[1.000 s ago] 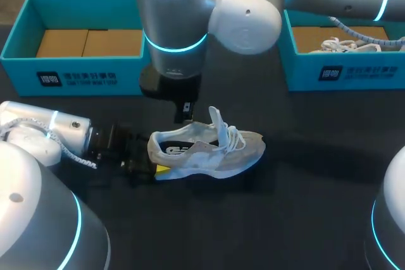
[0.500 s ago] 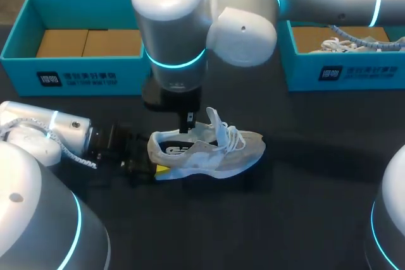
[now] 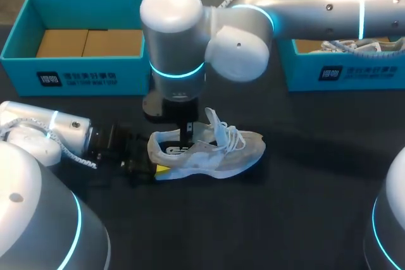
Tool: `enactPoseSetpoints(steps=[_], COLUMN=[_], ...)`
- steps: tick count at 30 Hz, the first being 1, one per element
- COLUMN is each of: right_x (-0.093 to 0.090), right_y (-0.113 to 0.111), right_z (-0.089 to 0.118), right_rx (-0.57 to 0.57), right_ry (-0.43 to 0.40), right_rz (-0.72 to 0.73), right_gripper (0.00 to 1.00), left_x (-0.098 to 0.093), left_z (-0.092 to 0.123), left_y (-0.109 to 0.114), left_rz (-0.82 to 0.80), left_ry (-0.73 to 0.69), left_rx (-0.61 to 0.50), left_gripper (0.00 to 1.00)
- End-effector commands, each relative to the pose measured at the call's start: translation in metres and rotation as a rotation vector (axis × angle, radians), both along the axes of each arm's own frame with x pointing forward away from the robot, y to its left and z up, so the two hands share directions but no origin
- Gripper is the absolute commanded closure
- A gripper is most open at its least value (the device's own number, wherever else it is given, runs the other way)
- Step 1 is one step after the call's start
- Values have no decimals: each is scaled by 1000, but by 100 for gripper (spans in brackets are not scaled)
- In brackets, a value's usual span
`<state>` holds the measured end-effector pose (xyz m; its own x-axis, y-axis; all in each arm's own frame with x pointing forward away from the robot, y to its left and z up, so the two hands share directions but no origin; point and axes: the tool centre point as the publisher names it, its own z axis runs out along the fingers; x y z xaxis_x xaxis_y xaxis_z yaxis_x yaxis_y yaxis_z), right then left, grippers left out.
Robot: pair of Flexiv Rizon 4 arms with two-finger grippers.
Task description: Take the shoe out of the shoebox, open the shoe tongue, remove and reinsert the insole, then place the shoe into the shoebox
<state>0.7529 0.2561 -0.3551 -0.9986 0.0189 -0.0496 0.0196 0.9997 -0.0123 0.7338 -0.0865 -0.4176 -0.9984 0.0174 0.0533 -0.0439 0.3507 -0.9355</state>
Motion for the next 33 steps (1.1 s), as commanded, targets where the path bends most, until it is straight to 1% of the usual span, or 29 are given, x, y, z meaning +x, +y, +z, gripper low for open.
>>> enactPoseSetpoints(steps=[1, 4, 7, 13, 15, 18, 20, 22, 33], right_x=[0, -4, -6, -3, -2, 0, 0, 1, 6], right_y=[3, 0, -3, -5, -5, -4, -4, -3, -7], right_z=[-14, -17, -17, -17, -16, -15, -15, -16, -32], right_rx=[-5, -12, -16, -37, -44, -44, -43, -44, -55], right_ry=[19, 29, 23, -26, -42, -51, -54, -55, -35], right_rz=[0, -11, -32, -57, -60, -63, -63, -62, -58], right_gripper=[100, 100, 100, 100, 83, 69, 66, 61, 57], left_x=[0, 0, 0, 0, 0, 0, 0, 0, 0], left_z=[-6, -6, -6, -6, -6, -6, -6, -6, -6], left_y=[3, 3, 3, 3, 3, 3, 3, 3, 3], left_rz=[1, 1, 1, 1, 1, 1, 1, 1, 1], left_ry=[-1, -1, -1, -1, -1, -1, -1, -1, -1], left_rx=[0, 0, 0, 0, 0, 0, 0, 0, 0], left_gripper=[100, 100, 100, 100, 100, 100, 100, 100, 100])
